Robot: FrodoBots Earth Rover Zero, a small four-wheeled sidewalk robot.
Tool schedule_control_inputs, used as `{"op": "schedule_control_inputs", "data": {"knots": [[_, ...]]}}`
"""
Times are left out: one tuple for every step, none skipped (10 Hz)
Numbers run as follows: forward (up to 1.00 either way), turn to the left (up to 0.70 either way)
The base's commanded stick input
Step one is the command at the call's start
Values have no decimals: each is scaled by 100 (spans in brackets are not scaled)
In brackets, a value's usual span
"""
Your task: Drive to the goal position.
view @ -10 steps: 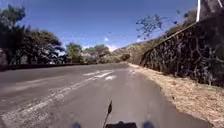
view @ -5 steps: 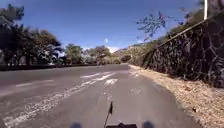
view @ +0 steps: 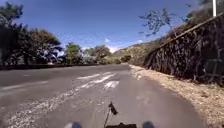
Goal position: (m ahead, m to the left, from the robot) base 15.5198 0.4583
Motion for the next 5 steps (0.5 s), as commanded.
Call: {"op": "schedule_control_inputs", "data": {"knots": [[100, -33], [100, -18], [100, -3], [100, 0], [100, 0]]}}
